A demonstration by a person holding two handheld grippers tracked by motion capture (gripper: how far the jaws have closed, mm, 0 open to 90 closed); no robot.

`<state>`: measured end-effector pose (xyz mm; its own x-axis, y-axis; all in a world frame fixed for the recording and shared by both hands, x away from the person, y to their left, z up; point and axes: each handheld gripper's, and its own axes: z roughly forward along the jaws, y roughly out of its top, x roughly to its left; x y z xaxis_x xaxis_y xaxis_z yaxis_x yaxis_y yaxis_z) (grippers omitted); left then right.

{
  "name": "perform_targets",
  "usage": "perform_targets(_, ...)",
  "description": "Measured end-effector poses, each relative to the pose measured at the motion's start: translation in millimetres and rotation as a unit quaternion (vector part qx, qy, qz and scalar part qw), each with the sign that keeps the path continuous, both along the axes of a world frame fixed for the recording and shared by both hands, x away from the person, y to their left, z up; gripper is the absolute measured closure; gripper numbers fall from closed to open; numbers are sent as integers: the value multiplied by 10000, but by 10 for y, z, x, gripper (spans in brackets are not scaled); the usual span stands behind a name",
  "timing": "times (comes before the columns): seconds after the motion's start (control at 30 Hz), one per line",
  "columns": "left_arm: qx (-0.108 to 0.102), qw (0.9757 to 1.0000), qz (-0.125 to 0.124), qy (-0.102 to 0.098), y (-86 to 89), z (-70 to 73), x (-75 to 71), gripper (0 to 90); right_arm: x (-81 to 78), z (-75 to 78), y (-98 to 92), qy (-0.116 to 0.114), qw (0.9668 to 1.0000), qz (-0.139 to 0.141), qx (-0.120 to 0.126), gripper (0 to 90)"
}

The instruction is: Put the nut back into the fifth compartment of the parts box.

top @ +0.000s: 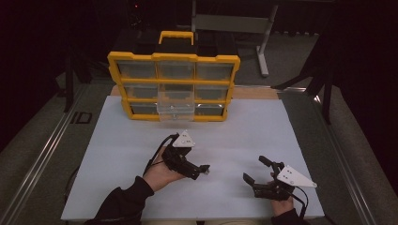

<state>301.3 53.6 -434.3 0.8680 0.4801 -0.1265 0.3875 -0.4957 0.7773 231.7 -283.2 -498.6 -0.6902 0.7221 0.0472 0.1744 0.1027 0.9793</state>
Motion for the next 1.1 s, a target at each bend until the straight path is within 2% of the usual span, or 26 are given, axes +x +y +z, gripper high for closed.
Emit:
perform_targets(0.27,89,9998,-166,-5,-94,-138,-24,38,1,-1,0,-3,10000,2,-4,106)
perform_targets(0.4,242,9993,-296,29,-150,-262,-24,70,1,-1,0,3,10000,3,-4,106)
perform_targets(0.5,272,9990,-344,38,-165,-325,-20,135,1,-1,0,-2,10000,6,-2,106)
perform_targets(0.77,532,9977,-412,64,-217,-487,-17,312,2,-3,1,2,10000,8,-1,106)
perform_targets(0.9,761,9965,-358,31,-273,-575,-22,363,3,-4,2,7,10000,11,-5,106)
perform_targets(1.1,866,9957,-324,50,-329,-672,-6,430,2,-5,1,17,10000,14,4,106)
